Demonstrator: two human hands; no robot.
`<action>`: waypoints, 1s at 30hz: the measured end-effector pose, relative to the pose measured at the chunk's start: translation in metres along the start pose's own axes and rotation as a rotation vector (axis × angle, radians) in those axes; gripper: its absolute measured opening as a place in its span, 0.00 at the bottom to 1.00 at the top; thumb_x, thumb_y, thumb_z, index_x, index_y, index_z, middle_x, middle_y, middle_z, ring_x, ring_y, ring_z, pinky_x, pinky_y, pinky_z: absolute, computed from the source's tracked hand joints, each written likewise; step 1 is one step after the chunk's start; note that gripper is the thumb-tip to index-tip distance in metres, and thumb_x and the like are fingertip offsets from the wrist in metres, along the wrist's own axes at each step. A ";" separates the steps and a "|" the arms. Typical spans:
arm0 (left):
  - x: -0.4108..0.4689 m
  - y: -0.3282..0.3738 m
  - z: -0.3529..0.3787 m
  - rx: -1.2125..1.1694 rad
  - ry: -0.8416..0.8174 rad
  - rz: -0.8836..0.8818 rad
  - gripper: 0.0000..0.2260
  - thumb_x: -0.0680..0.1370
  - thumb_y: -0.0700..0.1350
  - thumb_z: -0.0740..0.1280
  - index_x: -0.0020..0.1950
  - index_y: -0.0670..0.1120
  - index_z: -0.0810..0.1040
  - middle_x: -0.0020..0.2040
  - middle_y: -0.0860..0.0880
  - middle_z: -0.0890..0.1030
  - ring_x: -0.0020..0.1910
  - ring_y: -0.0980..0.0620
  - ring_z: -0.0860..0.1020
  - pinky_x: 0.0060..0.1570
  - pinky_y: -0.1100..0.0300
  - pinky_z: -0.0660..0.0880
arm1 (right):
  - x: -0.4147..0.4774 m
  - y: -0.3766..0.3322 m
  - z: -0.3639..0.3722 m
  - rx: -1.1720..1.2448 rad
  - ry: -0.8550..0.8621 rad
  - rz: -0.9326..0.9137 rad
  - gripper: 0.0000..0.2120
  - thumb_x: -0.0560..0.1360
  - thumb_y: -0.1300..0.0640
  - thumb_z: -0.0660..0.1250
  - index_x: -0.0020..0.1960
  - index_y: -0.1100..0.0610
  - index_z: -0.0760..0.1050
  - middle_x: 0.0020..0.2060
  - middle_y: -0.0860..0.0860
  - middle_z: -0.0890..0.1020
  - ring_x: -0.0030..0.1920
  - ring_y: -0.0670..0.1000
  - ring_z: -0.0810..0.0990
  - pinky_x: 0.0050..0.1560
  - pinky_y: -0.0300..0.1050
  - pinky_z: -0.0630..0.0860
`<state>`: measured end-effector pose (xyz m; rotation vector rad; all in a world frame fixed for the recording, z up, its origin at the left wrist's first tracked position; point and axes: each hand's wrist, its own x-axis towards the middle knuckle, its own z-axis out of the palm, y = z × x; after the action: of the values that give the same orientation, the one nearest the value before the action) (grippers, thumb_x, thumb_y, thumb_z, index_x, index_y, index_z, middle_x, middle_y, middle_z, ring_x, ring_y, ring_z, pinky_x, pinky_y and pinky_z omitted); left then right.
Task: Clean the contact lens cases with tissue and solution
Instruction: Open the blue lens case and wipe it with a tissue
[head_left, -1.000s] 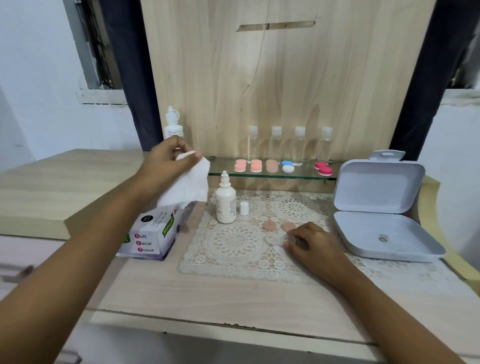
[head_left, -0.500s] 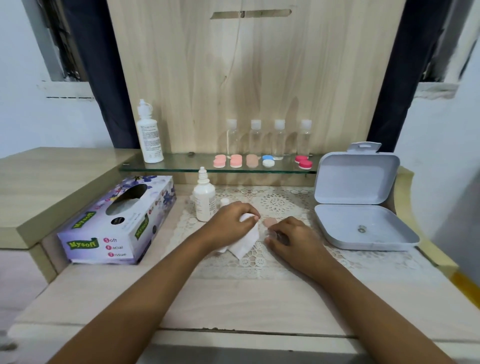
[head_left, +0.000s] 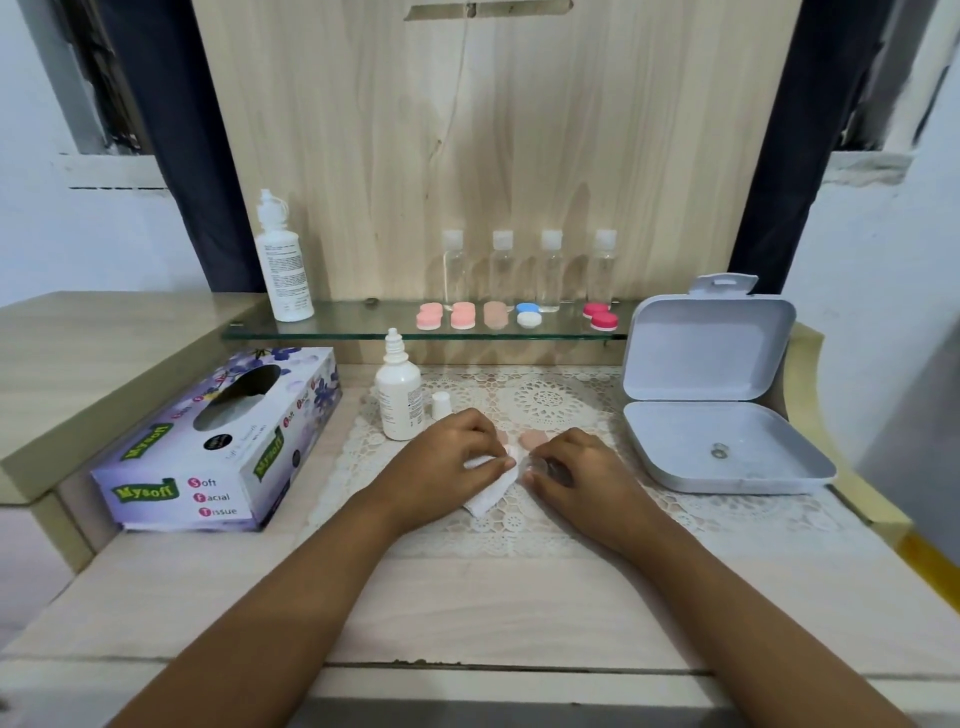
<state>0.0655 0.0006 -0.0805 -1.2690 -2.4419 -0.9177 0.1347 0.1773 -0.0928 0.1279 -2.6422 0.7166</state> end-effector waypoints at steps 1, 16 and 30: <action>-0.002 0.000 -0.002 0.015 -0.025 0.018 0.08 0.75 0.48 0.68 0.49 0.46 0.83 0.47 0.57 0.73 0.48 0.62 0.73 0.49 0.71 0.68 | 0.000 0.000 0.000 0.003 0.000 -0.001 0.12 0.74 0.51 0.66 0.55 0.55 0.78 0.49 0.50 0.76 0.53 0.49 0.71 0.50 0.36 0.63; 0.000 0.002 -0.002 0.158 -0.133 0.051 0.10 0.77 0.46 0.66 0.56 0.44 0.80 0.49 0.55 0.71 0.51 0.56 0.71 0.51 0.62 0.69 | 0.002 0.003 0.000 -0.004 -0.040 -0.030 0.10 0.75 0.52 0.66 0.54 0.56 0.77 0.52 0.50 0.76 0.53 0.53 0.71 0.56 0.45 0.67; -0.004 0.012 -0.003 0.624 -0.044 0.218 0.13 0.72 0.55 0.61 0.41 0.51 0.82 0.41 0.55 0.78 0.36 0.53 0.77 0.33 0.61 0.66 | 0.003 0.005 -0.001 -0.006 -0.044 -0.050 0.10 0.75 0.52 0.66 0.52 0.57 0.77 0.51 0.49 0.76 0.52 0.53 0.71 0.52 0.43 0.68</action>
<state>0.0772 0.0016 -0.0749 -1.2721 -2.2794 -0.0505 0.1307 0.1825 -0.0933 0.2099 -2.6726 0.6970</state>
